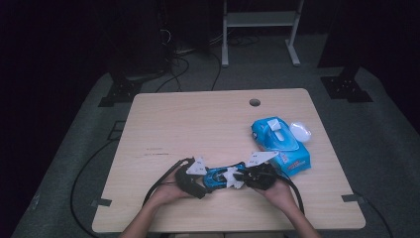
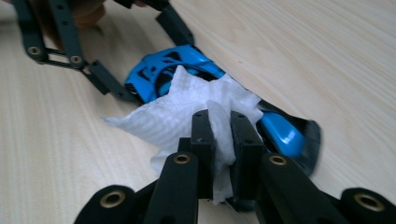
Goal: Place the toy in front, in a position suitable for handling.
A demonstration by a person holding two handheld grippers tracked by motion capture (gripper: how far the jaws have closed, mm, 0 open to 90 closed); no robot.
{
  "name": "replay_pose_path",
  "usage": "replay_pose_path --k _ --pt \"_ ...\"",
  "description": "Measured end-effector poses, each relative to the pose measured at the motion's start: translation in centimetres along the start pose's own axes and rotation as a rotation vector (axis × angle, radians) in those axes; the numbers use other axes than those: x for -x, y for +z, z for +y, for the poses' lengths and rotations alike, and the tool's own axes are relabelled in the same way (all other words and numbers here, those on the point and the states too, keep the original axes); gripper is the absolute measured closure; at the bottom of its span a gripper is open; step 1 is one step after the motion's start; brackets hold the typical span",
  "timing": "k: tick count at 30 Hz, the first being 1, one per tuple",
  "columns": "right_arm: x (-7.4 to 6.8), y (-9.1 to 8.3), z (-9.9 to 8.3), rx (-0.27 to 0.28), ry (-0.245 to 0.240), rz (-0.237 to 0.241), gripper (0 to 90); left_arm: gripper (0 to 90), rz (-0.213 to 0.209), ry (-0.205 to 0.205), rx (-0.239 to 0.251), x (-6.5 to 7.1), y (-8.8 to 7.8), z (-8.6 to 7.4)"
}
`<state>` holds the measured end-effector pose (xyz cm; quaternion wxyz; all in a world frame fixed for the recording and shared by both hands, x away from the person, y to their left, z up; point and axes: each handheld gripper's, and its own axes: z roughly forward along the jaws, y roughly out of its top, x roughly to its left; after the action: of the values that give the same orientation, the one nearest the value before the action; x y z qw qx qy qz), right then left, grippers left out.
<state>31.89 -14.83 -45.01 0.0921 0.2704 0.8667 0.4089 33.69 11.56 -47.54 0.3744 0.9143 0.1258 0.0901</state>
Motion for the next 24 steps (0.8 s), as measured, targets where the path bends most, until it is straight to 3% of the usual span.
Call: replay_pose_path --k 7,17,24 --pt "0.48 -0.13 -0.20 0.002 0.023 0.001 81.2 25.0 -0.018 -0.015 -0.003 -0.24 -0.35 -0.33" --pt "1.02 -0.05 -0.43 0.015 0.057 0.017 81.3 26.0 -0.016 -0.005 -0.005 -0.31 -0.50 -0.46" --pt "1.09 -0.16 -0.40 0.008 0.045 0.008 81.3 30.4 -0.014 0.003 -0.005 -0.25 -0.76 -0.59"
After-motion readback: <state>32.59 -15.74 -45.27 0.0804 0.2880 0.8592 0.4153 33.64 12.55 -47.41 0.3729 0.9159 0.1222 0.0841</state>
